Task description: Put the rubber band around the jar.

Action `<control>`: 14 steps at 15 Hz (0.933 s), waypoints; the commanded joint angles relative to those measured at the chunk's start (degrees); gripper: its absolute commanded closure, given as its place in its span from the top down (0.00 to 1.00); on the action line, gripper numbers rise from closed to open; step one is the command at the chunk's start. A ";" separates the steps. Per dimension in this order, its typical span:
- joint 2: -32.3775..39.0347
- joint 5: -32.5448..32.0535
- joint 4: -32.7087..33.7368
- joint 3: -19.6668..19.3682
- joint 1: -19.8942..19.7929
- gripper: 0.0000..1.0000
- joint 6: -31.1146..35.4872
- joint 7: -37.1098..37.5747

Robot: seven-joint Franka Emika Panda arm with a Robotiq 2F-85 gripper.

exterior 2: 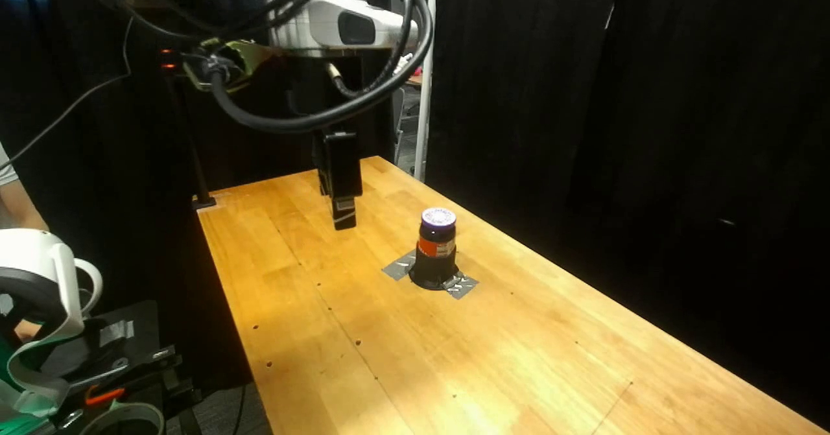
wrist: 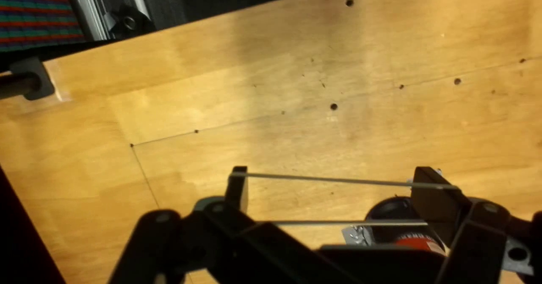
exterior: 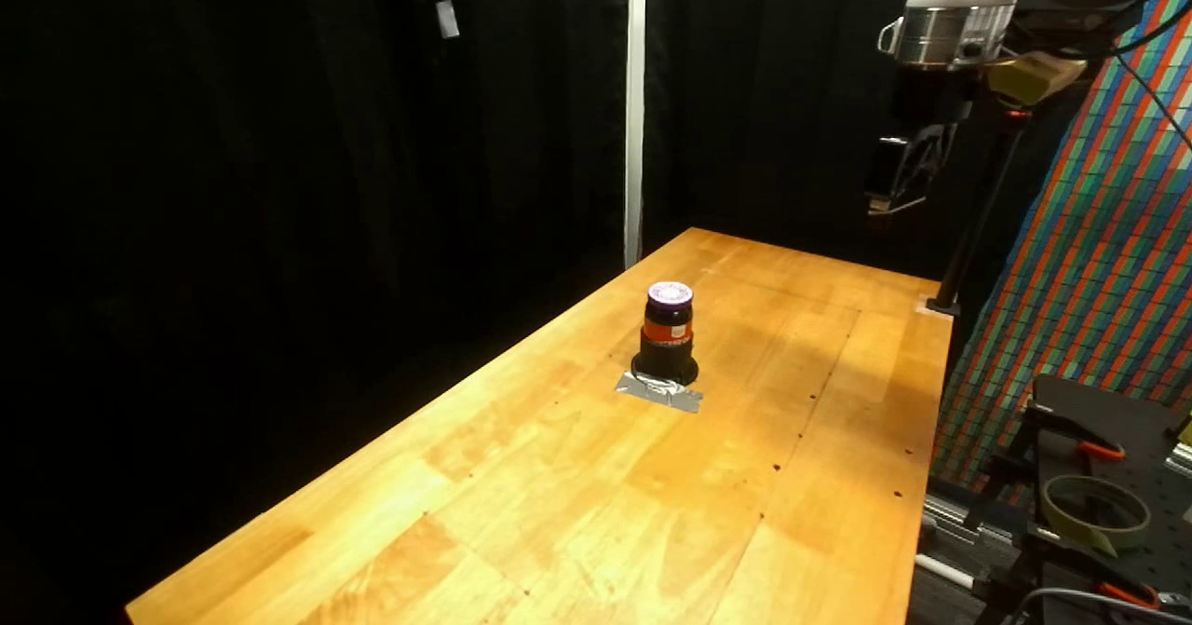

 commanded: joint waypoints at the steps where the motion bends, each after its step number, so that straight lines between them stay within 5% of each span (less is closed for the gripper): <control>1: 7.51 0.69 4.85 2.35 1.52 1.00 8.96 6.76; 7: 17.94 -5.69 9.34 4.05 2.79 1.00 25.86 13.51; 14: 29.92 -14.83 19.03 0.73 7.10 1.00 29.54 18.46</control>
